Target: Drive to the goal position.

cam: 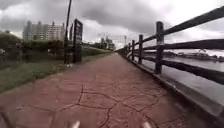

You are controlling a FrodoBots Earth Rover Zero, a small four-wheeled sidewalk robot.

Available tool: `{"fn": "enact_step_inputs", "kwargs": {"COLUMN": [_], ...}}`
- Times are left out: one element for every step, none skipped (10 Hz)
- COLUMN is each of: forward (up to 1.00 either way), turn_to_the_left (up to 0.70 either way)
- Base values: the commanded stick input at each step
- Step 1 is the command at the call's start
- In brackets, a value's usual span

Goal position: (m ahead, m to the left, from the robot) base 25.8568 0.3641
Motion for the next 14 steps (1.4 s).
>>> {"fn": "enact_step_inputs", "kwargs": {"forward": [0.5,0.5,0.5,0.5,0.5,0.5,0.5,0.5,0.5,0.5,0.5,0.5,0.5,0.5], "turn_to_the_left": [0.0,0.0,0.0,0.0,0.0,0.0,0.0,0.0,0.0,0.0,0.0,0.0,0.0,0.0]}}
